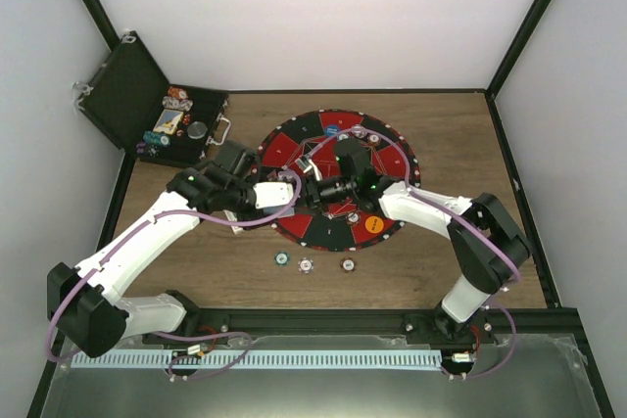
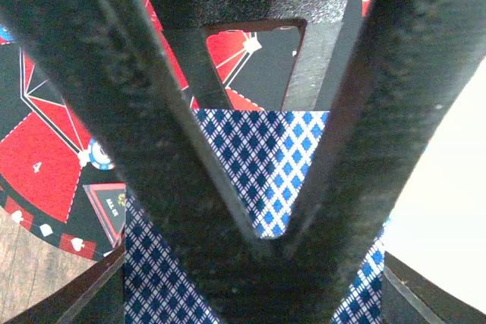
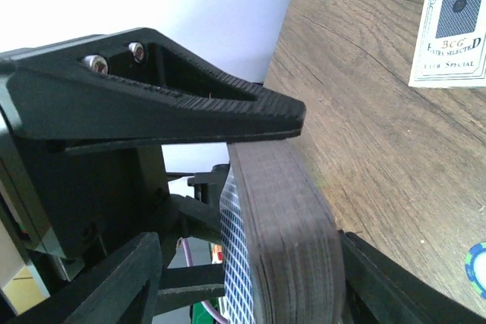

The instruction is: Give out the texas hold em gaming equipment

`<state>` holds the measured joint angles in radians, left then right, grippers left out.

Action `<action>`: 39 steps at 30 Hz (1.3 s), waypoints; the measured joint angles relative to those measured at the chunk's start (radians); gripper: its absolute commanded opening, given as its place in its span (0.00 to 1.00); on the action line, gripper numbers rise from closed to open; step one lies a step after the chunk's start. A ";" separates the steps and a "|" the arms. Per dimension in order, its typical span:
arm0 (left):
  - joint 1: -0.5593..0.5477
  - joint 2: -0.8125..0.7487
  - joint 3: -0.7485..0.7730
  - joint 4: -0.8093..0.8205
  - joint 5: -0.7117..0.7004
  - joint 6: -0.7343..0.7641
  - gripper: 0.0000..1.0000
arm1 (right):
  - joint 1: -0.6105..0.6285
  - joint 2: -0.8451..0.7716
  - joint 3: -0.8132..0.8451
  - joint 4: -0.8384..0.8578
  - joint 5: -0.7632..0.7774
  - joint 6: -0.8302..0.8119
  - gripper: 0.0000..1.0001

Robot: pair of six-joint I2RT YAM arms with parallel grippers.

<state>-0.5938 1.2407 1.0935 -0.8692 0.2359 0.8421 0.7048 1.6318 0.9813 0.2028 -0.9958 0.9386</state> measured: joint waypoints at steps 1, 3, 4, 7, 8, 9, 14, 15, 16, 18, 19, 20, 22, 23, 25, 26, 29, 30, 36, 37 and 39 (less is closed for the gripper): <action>0.000 0.000 0.000 -0.004 0.000 0.000 0.04 | 0.001 0.004 0.004 -0.001 0.000 -0.003 0.64; 0.000 0.000 0.000 -0.009 0.000 0.000 0.04 | 0.003 0.012 0.008 -0.002 0.001 -0.007 0.65; 0.000 0.000 0.000 -0.010 0.000 0.000 0.04 | 0.005 0.015 0.008 -0.008 0.001 -0.009 0.65; 0.000 0.002 0.008 -0.020 0.001 -0.001 0.04 | 0.013 0.025 0.008 -0.031 0.003 -0.022 0.66; 0.000 0.005 0.014 -0.024 0.001 0.000 0.04 | 0.015 0.028 0.008 -0.039 0.004 -0.025 0.66; 0.000 0.008 0.020 -0.027 0.001 -0.001 0.04 | 0.017 0.029 0.008 -0.045 0.005 -0.028 0.67; 0.000 0.021 0.049 -0.040 0.004 -0.001 0.04 | 0.019 0.048 0.031 -0.085 0.012 -0.056 0.67; 0.000 0.022 0.050 -0.042 0.004 -0.002 0.04 | 0.019 0.051 0.038 -0.092 0.013 -0.063 0.67; 0.000 0.023 0.051 -0.043 0.005 -0.003 0.04 | 0.019 0.054 0.043 -0.099 0.014 -0.069 0.67; 0.000 0.023 0.051 -0.047 0.004 -0.005 0.04 | 0.019 0.059 0.051 -0.113 0.016 -0.083 0.67; 0.000 0.024 0.051 -0.048 0.004 -0.005 0.04 | 0.019 0.061 0.054 -0.119 0.017 -0.091 0.67; 0.000 0.026 0.051 -0.050 0.004 -0.006 0.04 | 0.019 0.061 0.056 -0.125 0.018 -0.097 0.67; 0.001 0.028 0.051 -0.053 0.004 -0.007 0.04 | 0.019 0.061 0.058 -0.135 0.021 -0.112 0.67; 0.001 0.029 0.051 -0.055 0.005 -0.009 0.04 | 0.016 0.061 0.058 -0.138 0.021 -0.117 0.67; 0.002 0.032 0.051 -0.059 0.005 -0.010 0.04 | 0.009 0.061 0.058 -0.148 0.022 -0.131 0.67; 0.003 0.034 0.051 -0.061 0.005 -0.010 0.04 | 0.006 0.061 0.058 -0.155 0.022 -0.138 0.67; 0.007 0.042 0.051 -0.061 0.007 -0.013 0.04 | -0.002 0.061 0.058 -0.170 0.024 -0.159 0.66; 0.008 0.044 0.051 -0.061 0.010 -0.013 0.04 | -0.005 0.061 0.058 -0.175 0.024 -0.166 0.66; 0.029 0.048 0.051 -0.063 0.024 -0.016 0.04 | -0.021 0.061 0.058 -0.180 0.024 -0.190 0.64; 0.031 0.048 0.051 -0.065 0.027 -0.016 0.04 | -0.023 0.061 0.058 -0.181 0.023 -0.193 0.64; 0.035 0.048 0.051 -0.067 0.031 -0.017 0.04 | -0.028 0.061 0.058 -0.183 0.023 -0.198 0.63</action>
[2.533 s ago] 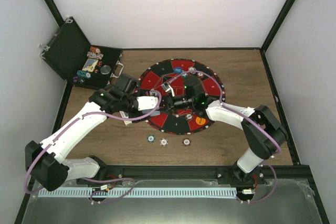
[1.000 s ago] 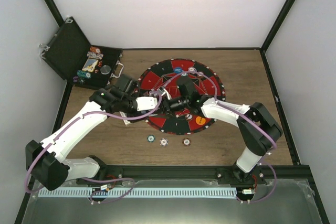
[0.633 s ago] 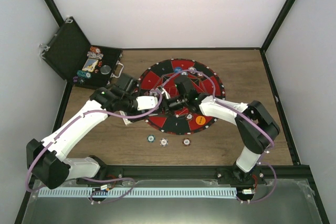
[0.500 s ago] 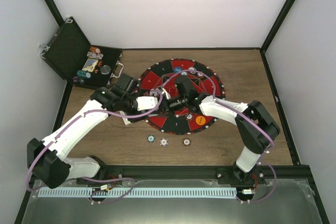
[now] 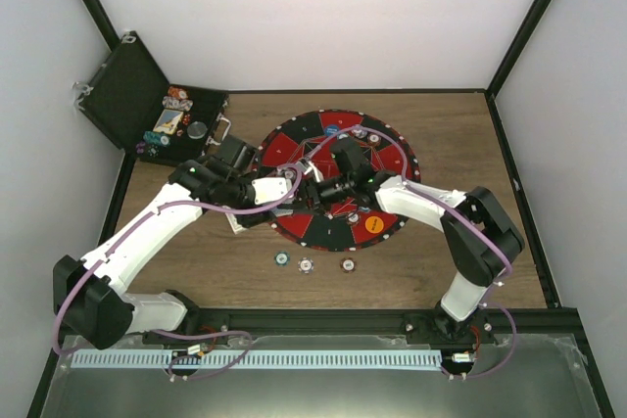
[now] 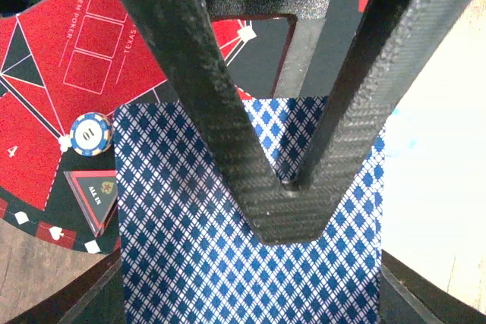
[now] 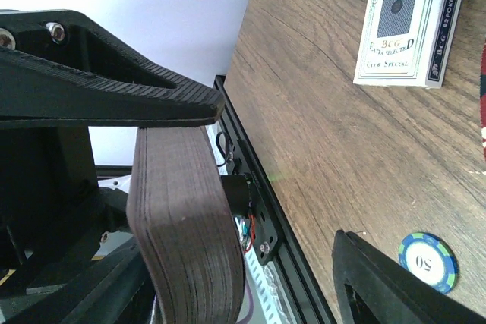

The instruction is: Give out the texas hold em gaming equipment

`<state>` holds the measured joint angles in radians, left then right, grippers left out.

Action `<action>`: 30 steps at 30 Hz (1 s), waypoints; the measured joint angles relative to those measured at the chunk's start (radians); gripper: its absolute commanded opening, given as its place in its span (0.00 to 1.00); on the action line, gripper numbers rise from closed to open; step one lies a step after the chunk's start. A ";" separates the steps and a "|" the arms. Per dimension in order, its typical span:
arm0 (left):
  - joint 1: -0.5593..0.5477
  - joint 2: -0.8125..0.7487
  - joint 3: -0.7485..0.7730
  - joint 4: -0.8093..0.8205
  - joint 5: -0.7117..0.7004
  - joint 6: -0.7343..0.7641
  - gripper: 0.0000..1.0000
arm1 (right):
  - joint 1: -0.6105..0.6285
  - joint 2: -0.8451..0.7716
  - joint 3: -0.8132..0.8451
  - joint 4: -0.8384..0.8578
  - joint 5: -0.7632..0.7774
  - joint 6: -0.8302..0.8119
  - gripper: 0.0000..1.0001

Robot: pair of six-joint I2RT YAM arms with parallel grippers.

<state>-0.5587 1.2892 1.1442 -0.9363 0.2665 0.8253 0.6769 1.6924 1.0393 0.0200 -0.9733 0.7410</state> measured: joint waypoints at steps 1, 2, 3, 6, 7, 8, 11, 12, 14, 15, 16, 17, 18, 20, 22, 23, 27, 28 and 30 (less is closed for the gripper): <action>0.001 0.000 0.000 0.000 0.001 0.000 0.04 | -0.002 -0.001 0.000 -0.003 0.000 -0.002 0.63; 0.002 0.000 0.000 0.000 0.002 0.000 0.04 | -0.005 -0.003 0.000 -0.005 0.000 -0.005 0.62; 0.003 0.000 0.000 0.000 0.003 0.000 0.04 | -0.006 -0.005 0.000 -0.010 -0.001 -0.008 0.61; 0.003 0.000 0.000 0.000 0.005 0.000 0.04 | -0.014 -0.010 0.000 -0.020 -0.003 -0.013 0.59; 0.004 0.000 0.000 -0.001 0.005 0.000 0.04 | -0.015 -0.013 0.000 -0.024 -0.002 -0.016 0.59; 0.004 0.000 0.000 -0.001 0.005 0.000 0.04 | -0.017 -0.015 0.000 -0.030 -0.002 -0.019 0.59; 0.004 0.000 0.000 -0.003 0.005 0.000 0.04 | -0.021 -0.019 0.005 -0.048 0.001 -0.027 0.60; 0.004 0.000 0.000 -0.005 0.005 0.000 0.04 | -0.021 -0.019 0.008 -0.056 0.002 -0.029 0.62; 0.006 0.000 0.000 -0.005 0.005 0.000 0.04 | -0.021 -0.019 0.012 -0.062 0.005 -0.027 0.66; 0.007 0.000 0.000 -0.005 0.005 0.000 0.04 | -0.021 -0.019 0.013 -0.063 0.006 -0.024 0.67; 0.009 0.000 0.000 -0.005 0.005 0.001 0.04 | -0.021 -0.019 0.013 -0.061 0.006 -0.019 0.67; 0.010 -0.001 0.000 -0.005 0.005 0.001 0.04 | -0.021 -0.019 0.013 -0.058 0.006 -0.009 0.67; 0.010 -0.001 0.000 -0.005 0.005 0.001 0.04 | -0.021 -0.019 0.013 -0.056 0.006 0.000 0.67; 0.011 -0.002 0.000 -0.005 0.005 0.001 0.04 | -0.020 -0.017 0.019 -0.055 0.005 0.013 0.67; 0.011 -0.002 0.000 -0.005 0.005 0.001 0.04 | -0.013 -0.003 0.042 -0.053 0.002 0.025 0.67; 0.011 -0.002 0.000 -0.005 0.005 0.001 0.04 | -0.008 0.009 0.057 -0.049 0.000 0.031 0.67; 0.011 -0.002 0.000 -0.005 0.005 0.002 0.04 | 0.018 0.067 0.109 -0.027 -0.003 0.046 0.67; 0.011 -0.002 0.000 -0.005 0.005 0.002 0.04 | 0.026 0.080 0.115 -0.024 -0.005 0.050 0.67; 0.011 -0.002 0.000 -0.005 0.003 0.005 0.04 | 0.035 0.102 0.121 -0.018 -0.006 0.058 0.65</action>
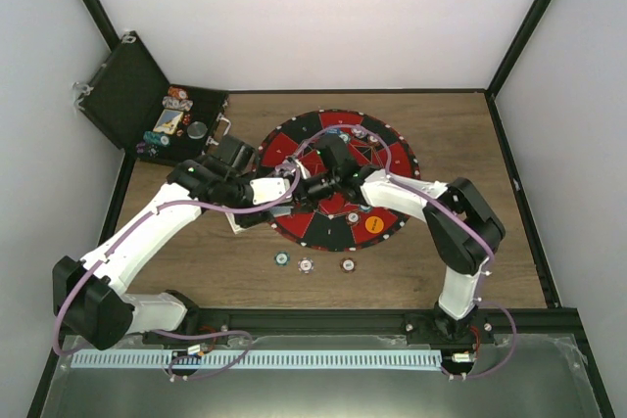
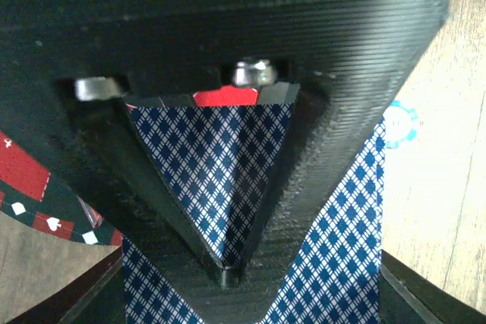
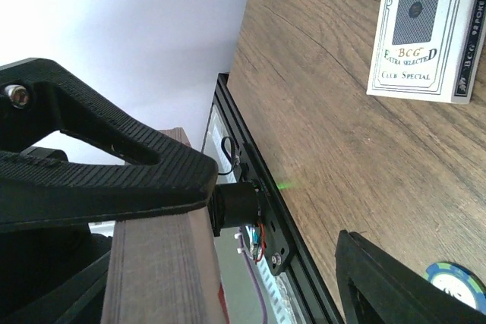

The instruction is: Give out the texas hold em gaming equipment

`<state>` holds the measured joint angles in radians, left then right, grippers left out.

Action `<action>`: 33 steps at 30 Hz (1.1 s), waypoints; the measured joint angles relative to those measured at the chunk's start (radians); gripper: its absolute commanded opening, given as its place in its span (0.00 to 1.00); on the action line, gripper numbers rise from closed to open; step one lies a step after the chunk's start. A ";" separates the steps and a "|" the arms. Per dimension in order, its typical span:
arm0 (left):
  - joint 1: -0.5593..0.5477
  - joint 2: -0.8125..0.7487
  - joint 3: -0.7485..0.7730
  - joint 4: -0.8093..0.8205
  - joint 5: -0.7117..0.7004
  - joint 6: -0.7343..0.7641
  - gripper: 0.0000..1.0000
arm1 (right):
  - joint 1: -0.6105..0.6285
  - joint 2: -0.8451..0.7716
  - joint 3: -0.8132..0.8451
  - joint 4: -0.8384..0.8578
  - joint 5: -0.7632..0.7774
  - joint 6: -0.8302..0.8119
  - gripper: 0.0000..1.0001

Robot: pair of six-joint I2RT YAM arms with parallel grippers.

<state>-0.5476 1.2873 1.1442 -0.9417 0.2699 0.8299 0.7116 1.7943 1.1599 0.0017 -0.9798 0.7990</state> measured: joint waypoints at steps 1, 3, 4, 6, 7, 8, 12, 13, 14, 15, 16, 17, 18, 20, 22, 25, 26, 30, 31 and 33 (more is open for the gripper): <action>0.000 0.000 0.000 -0.008 -0.002 0.001 0.04 | 0.002 0.008 0.003 0.003 -0.005 0.002 0.64; 0.002 0.000 -0.001 -0.017 -0.004 0.004 0.04 | 0.003 0.013 0.005 0.008 -0.010 0.006 0.62; 0.003 0.000 -0.001 -0.017 -0.004 0.005 0.04 | 0.002 0.013 0.005 0.010 -0.011 0.007 0.61; 0.003 0.000 -0.001 -0.014 -0.004 0.008 0.04 | -0.005 0.013 0.002 0.015 -0.016 0.006 0.60; 0.004 0.000 -0.001 -0.014 -0.004 0.008 0.04 | -0.010 0.013 0.000 0.017 -0.021 0.006 0.60; 0.004 0.000 -0.001 -0.011 -0.006 0.009 0.04 | -0.017 0.013 -0.004 0.022 -0.027 0.003 0.59; 0.004 0.000 -0.001 -0.011 -0.016 0.009 0.04 | -0.042 0.006 -0.021 0.024 -0.049 -0.024 0.56; 0.005 0.000 -0.001 -0.012 -0.020 0.009 0.04 | -0.049 0.000 -0.028 0.025 -0.051 -0.032 0.56; 0.005 0.000 -0.002 -0.013 -0.023 0.009 0.04 | -0.054 -0.005 -0.032 0.023 -0.051 -0.038 0.55; 0.005 0.000 -0.002 -0.014 -0.024 0.009 0.04 | -0.060 -0.012 -0.038 0.020 -0.051 -0.043 0.56; 0.005 0.000 -0.002 -0.013 -0.024 0.009 0.04 | -0.064 -0.018 -0.040 0.016 -0.051 -0.047 0.56; 0.005 0.000 -0.002 -0.013 -0.023 0.009 0.04 | -0.066 -0.023 -0.043 0.013 -0.050 -0.049 0.56; 0.005 0.000 -0.002 -0.014 -0.023 0.009 0.04 | -0.068 -0.027 -0.045 0.008 -0.048 -0.051 0.56; 0.005 0.000 -0.002 -0.013 -0.023 0.009 0.04 | -0.070 -0.035 -0.046 -0.002 -0.043 -0.051 0.56; 0.005 0.000 -0.002 -0.011 -0.022 0.009 0.04 | -0.073 -0.049 -0.047 -0.019 -0.033 -0.054 0.56; 0.005 0.000 -0.002 -0.005 -0.021 0.009 0.04 | -0.078 -0.071 -0.047 -0.047 -0.011 -0.058 0.55; 0.005 0.000 -0.003 -0.002 -0.022 0.009 0.04 | -0.080 -0.078 -0.047 -0.057 -0.004 -0.060 0.55; 0.005 0.000 -0.010 0.002 -0.022 0.009 0.04 | -0.089 -0.103 -0.050 -0.092 0.018 -0.066 0.49; 0.005 0.000 -0.012 0.001 -0.022 0.009 0.04 | -0.090 -0.110 -0.051 -0.097 0.023 -0.068 0.47; 0.005 0.000 -0.016 0.001 -0.022 0.009 0.04 | -0.091 -0.124 -0.051 -0.107 0.029 -0.070 0.44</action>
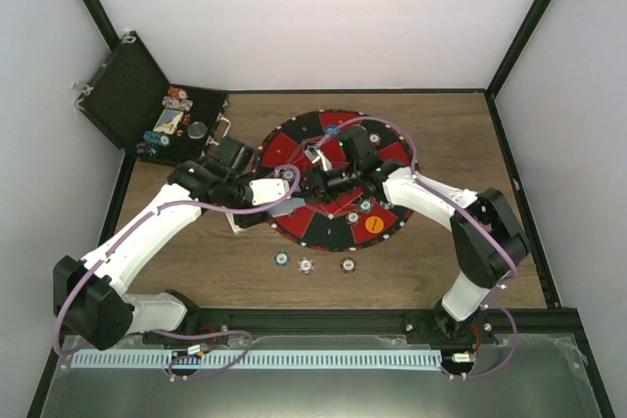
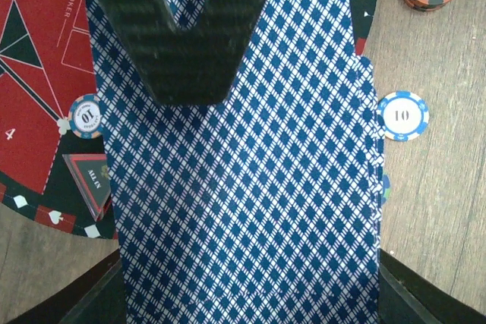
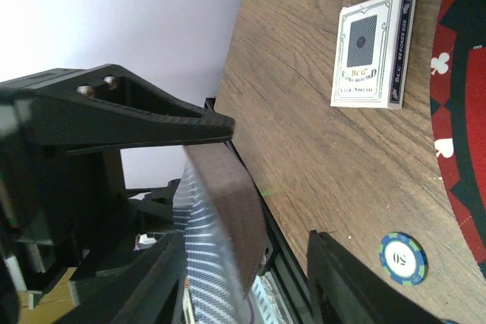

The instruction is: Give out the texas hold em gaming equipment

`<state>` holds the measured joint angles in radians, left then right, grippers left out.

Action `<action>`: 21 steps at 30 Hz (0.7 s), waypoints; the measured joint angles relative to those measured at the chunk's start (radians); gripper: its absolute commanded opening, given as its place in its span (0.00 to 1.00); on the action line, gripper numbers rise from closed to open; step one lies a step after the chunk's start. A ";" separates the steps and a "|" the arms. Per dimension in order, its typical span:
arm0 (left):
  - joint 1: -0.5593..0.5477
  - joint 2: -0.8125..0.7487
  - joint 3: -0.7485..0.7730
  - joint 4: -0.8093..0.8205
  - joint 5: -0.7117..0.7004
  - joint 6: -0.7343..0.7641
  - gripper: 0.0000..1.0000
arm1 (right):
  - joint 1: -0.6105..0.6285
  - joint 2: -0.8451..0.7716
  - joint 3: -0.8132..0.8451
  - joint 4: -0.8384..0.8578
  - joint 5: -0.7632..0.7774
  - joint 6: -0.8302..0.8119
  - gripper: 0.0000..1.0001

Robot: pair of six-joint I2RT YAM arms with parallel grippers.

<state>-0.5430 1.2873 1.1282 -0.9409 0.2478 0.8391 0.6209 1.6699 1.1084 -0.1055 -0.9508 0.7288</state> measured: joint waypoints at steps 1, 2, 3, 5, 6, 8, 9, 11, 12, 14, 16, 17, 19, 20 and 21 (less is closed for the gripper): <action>0.000 0.000 -0.003 0.000 0.000 0.000 0.04 | -0.001 -0.006 0.000 -0.004 0.003 -0.002 0.40; 0.000 0.000 -0.005 0.000 0.000 0.000 0.04 | -0.002 -0.015 0.000 -0.009 0.006 -0.001 0.38; 0.000 0.000 -0.007 0.000 -0.001 0.000 0.04 | -0.002 -0.021 0.000 -0.011 0.009 -0.005 0.35; 0.000 0.000 -0.012 0.000 -0.001 0.000 0.04 | -0.003 -0.034 -0.001 -0.018 0.013 -0.004 0.29; 0.000 0.000 -0.013 -0.002 -0.001 0.000 0.04 | -0.003 -0.040 0.000 -0.023 0.015 -0.002 0.26; 0.000 0.000 -0.014 -0.003 -0.001 0.000 0.04 | -0.003 -0.047 0.000 -0.027 0.018 -0.007 0.21; 0.000 0.000 -0.014 -0.003 -0.002 0.000 0.04 | -0.003 -0.048 0.000 -0.030 0.021 -0.004 0.19; 0.000 0.000 -0.015 -0.003 -0.004 0.000 0.04 | -0.003 -0.048 -0.001 -0.036 0.023 -0.007 0.18; 0.000 0.000 -0.016 -0.003 -0.004 0.000 0.04 | -0.003 -0.048 -0.001 -0.039 0.024 -0.006 0.18; 0.000 0.000 -0.018 -0.004 -0.007 0.000 0.04 | -0.003 -0.048 -0.001 -0.042 0.023 -0.006 0.16; 0.000 0.000 -0.018 -0.004 -0.010 0.000 0.04 | -0.003 -0.048 -0.001 -0.042 0.019 -0.006 0.09; 0.000 0.000 -0.018 -0.004 -0.011 0.000 0.04 | -0.003 -0.048 -0.001 -0.042 0.017 -0.005 0.05; 0.000 0.000 -0.018 -0.004 -0.013 0.000 0.04 | -0.003 -0.049 -0.001 -0.042 0.016 -0.011 0.01; 0.001 0.000 -0.018 -0.004 -0.014 0.000 0.04 | -0.003 -0.050 -0.001 -0.044 0.015 -0.013 0.01; 0.001 0.000 -0.018 -0.004 -0.015 0.000 0.04 | -0.003 -0.052 -0.001 -0.045 0.015 -0.016 0.01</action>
<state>-0.5419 1.2873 1.1099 -0.9451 0.2329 0.8391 0.6174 1.6176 1.1076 -0.1501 -0.9356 0.7128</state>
